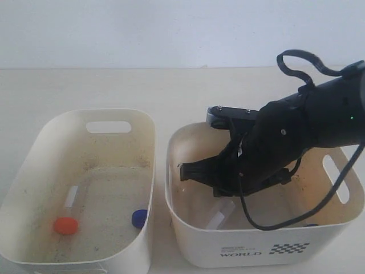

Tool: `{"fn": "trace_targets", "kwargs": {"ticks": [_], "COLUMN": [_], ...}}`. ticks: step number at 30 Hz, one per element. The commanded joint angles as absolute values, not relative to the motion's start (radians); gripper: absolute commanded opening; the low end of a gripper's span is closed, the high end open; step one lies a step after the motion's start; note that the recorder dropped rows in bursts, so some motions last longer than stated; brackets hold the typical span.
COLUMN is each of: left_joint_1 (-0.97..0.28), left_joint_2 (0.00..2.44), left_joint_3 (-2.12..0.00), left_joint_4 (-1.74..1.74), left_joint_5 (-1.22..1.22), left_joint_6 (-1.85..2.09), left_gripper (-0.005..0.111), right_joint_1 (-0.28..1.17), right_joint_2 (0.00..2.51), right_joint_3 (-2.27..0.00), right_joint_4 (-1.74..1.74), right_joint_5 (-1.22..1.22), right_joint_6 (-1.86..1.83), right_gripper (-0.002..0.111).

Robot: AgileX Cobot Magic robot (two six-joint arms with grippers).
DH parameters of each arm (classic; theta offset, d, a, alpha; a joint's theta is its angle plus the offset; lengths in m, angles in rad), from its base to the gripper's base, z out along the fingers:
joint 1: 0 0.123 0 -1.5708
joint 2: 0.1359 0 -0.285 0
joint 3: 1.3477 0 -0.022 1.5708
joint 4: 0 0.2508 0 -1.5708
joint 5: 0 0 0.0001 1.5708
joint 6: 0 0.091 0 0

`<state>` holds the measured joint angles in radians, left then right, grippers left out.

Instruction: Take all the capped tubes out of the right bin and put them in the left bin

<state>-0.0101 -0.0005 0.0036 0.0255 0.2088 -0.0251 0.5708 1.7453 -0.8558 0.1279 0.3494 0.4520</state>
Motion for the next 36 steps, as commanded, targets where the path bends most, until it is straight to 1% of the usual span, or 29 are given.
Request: {"fn": "trace_targets", "kwargs": {"ticks": [1,8,17,18,20,23,25,26,30,33,34,35,36], "left_joint_1": [-0.010,-0.010,-0.010,-0.010,-0.010,-0.010,-0.010,-0.010,-0.010,-0.010,-0.010,-0.010,-0.010], "left_joint_2": [0.000,0.000,0.000,0.000,0.000,0.000,0.000,0.000,0.000,0.000,0.000,0.000,0.000], "left_joint_3": [0.000,0.000,0.000,0.000,0.000,0.000,0.000,0.000,0.000,0.000,0.000,0.000,0.000], "left_joint_4": [0.019,0.019,0.019,0.019,0.019,0.019,0.019,0.019,0.019,0.019,0.019,0.019,0.019], "left_joint_5": [0.202,0.202,0.202,0.202,0.202,0.202,0.202,0.202,0.202,0.202,0.202,0.202,0.202], "left_joint_6": [-0.035,-0.035,-0.035,-0.035,-0.035,-0.035,-0.035,-0.035,-0.035,-0.035,-0.035,-0.035,-0.035], "left_gripper": [0.004,0.004,0.004,0.004,0.004,0.004,0.004,0.004,0.004,0.004,0.004,0.004,0.004], "right_joint_1": [0.578,0.578,0.578,0.578,0.578,0.578,0.578,0.578,0.578,0.578,0.578,0.578,0.578], "right_joint_2": [1.689,1.629,1.627,1.627,1.627,1.627,1.627,1.627,1.627,1.627,1.627,1.627,1.627], "right_joint_3": [-0.851,-0.851,-0.851,-0.851,-0.851,-0.851,-0.851,-0.851,-0.851,-0.851,-0.851,-0.851,-0.851], "right_joint_4": [0.145,0.144,0.148,0.148,0.148,0.148,0.148,0.148,0.148,0.148,0.151,0.151,0.153], "right_joint_5": [0.367,0.371,0.439,0.450,0.471,0.484,0.484,0.484,0.496,0.524,0.533,0.540,0.542], "right_joint_6": [0.453,0.453,0.461,0.461,0.461,0.461,0.461,0.461,0.463,0.463,0.463,0.463,0.465], "right_gripper": [0.000,0.000,0.001,0.005,0.016,0.046,0.058,0.060,0.057,0.059,0.062,0.073,0.078]}}
